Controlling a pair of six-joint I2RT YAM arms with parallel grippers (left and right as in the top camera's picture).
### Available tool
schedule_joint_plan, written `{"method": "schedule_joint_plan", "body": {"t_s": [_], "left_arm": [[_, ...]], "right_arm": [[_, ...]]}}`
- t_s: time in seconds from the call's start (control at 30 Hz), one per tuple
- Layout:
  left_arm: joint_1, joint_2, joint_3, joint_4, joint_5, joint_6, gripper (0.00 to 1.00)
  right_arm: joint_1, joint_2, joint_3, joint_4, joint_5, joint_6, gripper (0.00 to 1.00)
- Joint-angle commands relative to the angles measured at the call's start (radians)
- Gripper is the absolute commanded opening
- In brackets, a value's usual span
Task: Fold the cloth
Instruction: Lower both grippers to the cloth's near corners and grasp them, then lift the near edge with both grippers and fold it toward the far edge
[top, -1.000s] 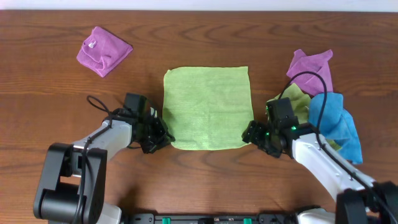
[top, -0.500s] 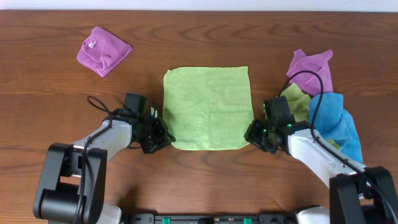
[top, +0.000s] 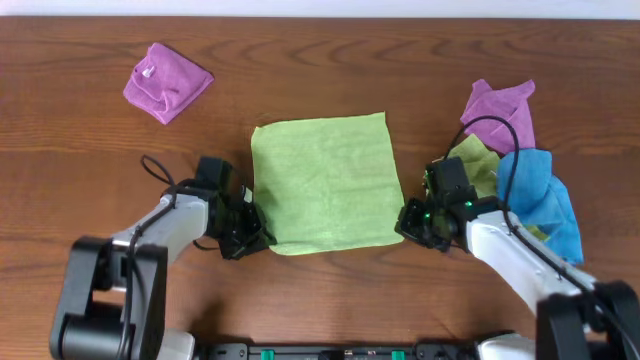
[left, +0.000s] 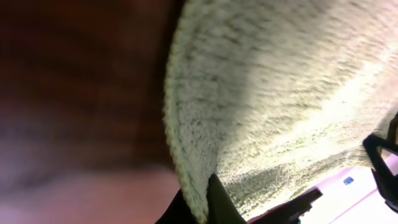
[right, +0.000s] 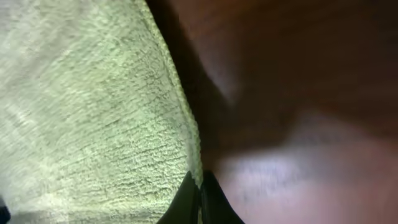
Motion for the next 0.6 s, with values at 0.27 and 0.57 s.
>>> {"method": "schedule_joint_plan", "body": {"t_s": [0.27, 0.57], "left_arm": [[0.006, -0.391, 0.003, -0.203, -0.145, -0.008, 0.06], [0.006, -0.476, 0.003, -0.085, -0.273, -0.179, 0.06]], "right_arm": [[0.074, -0.260, -0.008, -0.135, 0.017, -0.030, 0.01], [0.079, -0.233, -0.008, 0.156, 0.076, -0.030, 0.01]]}}
